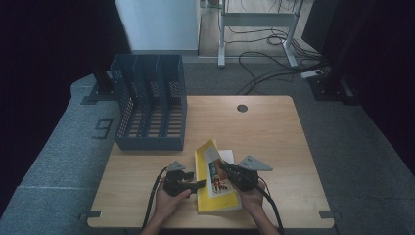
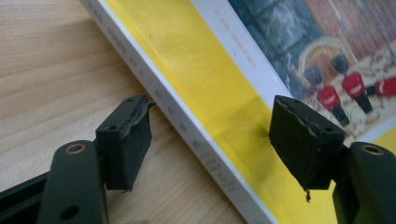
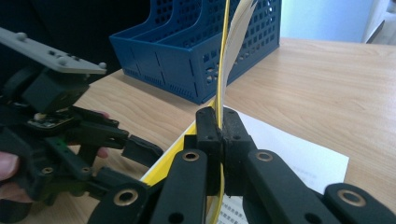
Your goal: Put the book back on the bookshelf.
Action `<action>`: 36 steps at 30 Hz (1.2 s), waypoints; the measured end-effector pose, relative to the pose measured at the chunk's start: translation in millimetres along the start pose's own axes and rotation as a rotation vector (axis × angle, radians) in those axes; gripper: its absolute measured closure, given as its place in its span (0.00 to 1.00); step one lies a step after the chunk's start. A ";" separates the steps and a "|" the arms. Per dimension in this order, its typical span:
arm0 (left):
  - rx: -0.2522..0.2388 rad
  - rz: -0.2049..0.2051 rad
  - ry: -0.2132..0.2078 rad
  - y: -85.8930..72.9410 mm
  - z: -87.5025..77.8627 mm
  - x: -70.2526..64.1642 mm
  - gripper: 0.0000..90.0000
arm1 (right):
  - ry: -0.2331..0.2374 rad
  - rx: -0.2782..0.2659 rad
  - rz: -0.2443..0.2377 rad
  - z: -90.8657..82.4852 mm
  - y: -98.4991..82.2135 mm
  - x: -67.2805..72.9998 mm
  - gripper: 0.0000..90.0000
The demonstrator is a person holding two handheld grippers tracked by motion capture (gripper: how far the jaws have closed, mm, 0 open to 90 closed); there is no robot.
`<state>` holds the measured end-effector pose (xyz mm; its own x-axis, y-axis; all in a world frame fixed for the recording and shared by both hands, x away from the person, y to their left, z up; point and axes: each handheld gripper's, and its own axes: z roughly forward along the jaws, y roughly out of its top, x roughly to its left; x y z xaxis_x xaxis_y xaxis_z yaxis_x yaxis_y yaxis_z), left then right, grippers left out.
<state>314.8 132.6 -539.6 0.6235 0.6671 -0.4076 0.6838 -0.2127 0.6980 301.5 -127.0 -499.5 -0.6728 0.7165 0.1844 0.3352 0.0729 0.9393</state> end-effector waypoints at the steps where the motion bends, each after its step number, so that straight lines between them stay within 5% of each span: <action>1: 0.003 -0.002 -0.005 1.5 1.9 -0.7 0.33 | 0.000 -0.001 -0.002 0.0 0.3 0.1 0.97; 25: 0.004 -0.052 -0.078 5.4 9.9 4.7 0.26 | 0.001 -0.040 -0.084 -8.1 8.6 11.6 0.97; 31: -0.006 -0.056 -0.101 5.4 11.0 4.8 0.27 | 0.006 -0.048 -0.085 -9.7 10.2 14.3 0.97; 36: 0.014 -0.065 -0.079 4.1 13.9 5.7 0.28 | 0.006 -0.039 -0.066 -7.3 7.0 10.6 0.97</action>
<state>326.4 125.6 -547.3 0.6056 0.6212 -0.4973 0.7284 -0.1811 0.6608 291.9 -124.0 -488.9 -0.6968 0.7066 0.1231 0.2642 0.0933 0.9600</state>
